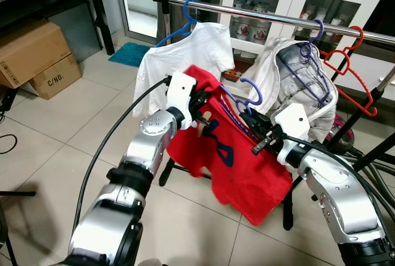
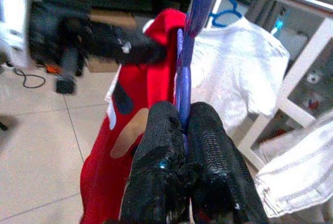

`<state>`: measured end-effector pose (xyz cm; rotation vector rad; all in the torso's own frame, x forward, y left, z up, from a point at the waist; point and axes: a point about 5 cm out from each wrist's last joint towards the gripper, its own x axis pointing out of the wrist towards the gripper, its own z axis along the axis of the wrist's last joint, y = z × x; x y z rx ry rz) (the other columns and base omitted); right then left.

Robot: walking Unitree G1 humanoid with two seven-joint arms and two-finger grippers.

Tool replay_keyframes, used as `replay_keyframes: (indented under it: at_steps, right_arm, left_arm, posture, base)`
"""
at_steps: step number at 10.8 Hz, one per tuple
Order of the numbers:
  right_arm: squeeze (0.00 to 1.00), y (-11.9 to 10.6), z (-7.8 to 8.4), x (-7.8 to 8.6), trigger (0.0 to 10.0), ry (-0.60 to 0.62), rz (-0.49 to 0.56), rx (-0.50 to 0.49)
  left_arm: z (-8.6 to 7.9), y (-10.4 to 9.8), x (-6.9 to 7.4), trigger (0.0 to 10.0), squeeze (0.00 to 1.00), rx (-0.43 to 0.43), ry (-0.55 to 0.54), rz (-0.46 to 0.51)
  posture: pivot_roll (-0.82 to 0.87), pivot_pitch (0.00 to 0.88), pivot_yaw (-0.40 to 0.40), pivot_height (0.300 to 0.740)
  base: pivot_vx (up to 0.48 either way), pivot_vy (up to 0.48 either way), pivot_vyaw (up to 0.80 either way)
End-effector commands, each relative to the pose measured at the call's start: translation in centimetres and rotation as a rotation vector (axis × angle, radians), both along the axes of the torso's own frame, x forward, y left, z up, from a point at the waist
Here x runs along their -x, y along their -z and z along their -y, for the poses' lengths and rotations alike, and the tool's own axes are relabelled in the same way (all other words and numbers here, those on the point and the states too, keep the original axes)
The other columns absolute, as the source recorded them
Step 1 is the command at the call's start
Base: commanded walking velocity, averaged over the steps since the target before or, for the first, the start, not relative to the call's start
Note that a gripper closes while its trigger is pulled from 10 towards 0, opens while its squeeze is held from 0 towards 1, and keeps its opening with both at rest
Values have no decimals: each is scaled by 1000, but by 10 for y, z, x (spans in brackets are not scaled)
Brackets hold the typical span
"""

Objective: Hang hanger

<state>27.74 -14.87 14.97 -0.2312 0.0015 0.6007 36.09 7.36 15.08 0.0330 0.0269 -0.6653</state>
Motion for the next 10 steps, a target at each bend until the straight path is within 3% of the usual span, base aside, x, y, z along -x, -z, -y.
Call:
replay_keyframes:
  at_steps: [1,2,3,5,7,8,9,10]
  right_arm:
    - [0,-4,5,-5,10000,39,0,-9]
    - [0,-4,8,-6,10000,60,-14,-33]
    - [0,0,11,-6,10000,61,-33,-5]
    - [0,7,16,-8,10000,75,-52,104]
    - [0,13,15,-8,10000,38,-69,219]
    - [0,19,14,-3,10000,-12,-103,263]
    - [0,18,15,-2,10000,-21,-104,256]
    - [0,9,22,0,10000,-24,-90,169]
  left_arm:
    - [5,-6,4,0,0,5,46,27]
    - [9,-8,13,0,0,19,125,34]
    - [11,-7,22,0,0,-20,208,28]
    - [7,-15,32,0,0,-66,241,61]
    - [-16,-40,22,0,0,-20,68,133]
    - [-47,-55,12,0,0,-53,-95,156]
    - [-63,-57,6,0,0,-86,-171,161]
    - [-92,-59,-3,0,0,-198,-307,167]
  posture:
    - [-9,0,-33,740]
    - [-10,0,-30,740]
    - [-11,0,-28,740]
    - [-14,0,-31,740]
    - [-11,0,-35,740]
    - [-10,0,-35,740]
    - [-10,0,-35,740]
    - [-5,0,-32,740]
  base:
    - [0,0,0]
    - [0,0,0]
    - [0,0,0]
    - [0,0,0]
    - [0,0,0]
    - [0,0,0]
    - [0,0,0]
    - [0,0,0]
